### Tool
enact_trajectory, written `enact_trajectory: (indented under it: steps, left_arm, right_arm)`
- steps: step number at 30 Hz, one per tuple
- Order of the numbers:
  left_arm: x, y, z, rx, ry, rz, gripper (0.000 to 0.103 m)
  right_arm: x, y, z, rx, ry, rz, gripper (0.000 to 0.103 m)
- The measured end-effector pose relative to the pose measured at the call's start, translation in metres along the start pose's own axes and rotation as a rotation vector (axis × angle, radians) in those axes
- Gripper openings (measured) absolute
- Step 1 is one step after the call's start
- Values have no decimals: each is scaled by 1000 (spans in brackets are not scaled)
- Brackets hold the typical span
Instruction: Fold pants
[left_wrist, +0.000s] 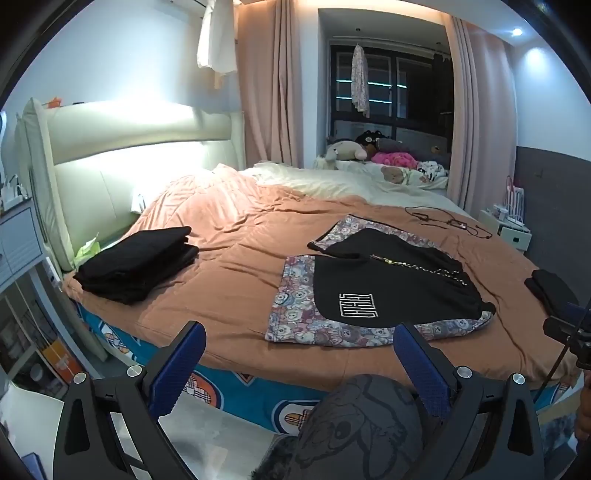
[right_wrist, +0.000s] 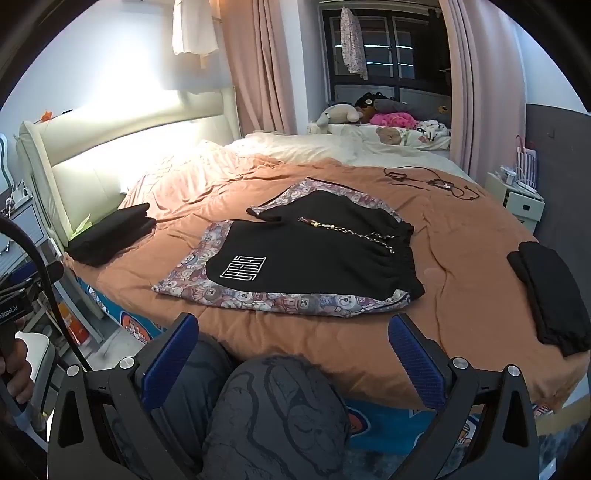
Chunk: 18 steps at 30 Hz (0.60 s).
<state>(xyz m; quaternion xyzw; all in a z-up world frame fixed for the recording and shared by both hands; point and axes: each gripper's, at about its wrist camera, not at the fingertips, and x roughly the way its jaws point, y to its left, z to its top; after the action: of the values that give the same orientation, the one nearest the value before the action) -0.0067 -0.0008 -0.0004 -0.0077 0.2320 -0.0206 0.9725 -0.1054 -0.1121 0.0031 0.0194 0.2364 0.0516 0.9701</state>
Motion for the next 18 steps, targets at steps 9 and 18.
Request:
enact_trajectory:
  steps: [9,18]
  left_arm:
    - [-2,-1,-1,0,-1,-16,102]
    - [-3,-1,-8,-8,-2,-23,102]
  right_arm:
    - [-2,1,0,-4,-2,-2,103]
    - [-1,1,0,-6,1,-1,103]
